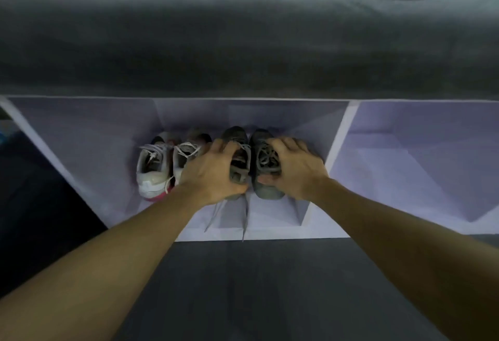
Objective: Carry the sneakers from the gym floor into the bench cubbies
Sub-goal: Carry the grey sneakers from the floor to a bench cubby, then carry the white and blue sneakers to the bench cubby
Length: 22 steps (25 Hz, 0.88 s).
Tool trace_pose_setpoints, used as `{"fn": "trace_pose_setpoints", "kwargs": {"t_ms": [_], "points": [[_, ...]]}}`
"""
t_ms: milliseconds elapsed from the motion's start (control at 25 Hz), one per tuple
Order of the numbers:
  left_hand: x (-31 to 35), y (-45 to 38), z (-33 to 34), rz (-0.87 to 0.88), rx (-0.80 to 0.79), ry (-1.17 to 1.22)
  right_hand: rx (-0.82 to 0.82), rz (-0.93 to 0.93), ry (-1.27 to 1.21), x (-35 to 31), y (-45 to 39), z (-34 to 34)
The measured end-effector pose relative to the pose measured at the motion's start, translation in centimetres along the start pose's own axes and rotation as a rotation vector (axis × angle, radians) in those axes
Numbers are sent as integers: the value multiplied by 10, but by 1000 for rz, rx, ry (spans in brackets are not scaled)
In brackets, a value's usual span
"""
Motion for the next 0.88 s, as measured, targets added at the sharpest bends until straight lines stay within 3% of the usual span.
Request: {"fn": "trace_pose_setpoints", "kwargs": {"t_ms": [280, 560, 880], "points": [[57, 105, -147, 58, 122, -84, 98, -93, 75, -58, 114, -125], [136, 216, -323, 97, 328, -218, 370, -217, 119, -135, 231, -306], [194, 259, -457, 139, 427, -328, 467, -262, 136, -168, 279, -434]]}}
Point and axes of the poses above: each hand's wrist, its own y-axis away from the middle knuckle, its own z-axis out of the palm, x = y × z, the point moved 8 cm from there along -y, towards the middle knuckle, and after that the axes turned 5 degrees about z, right-handed, at the moved point
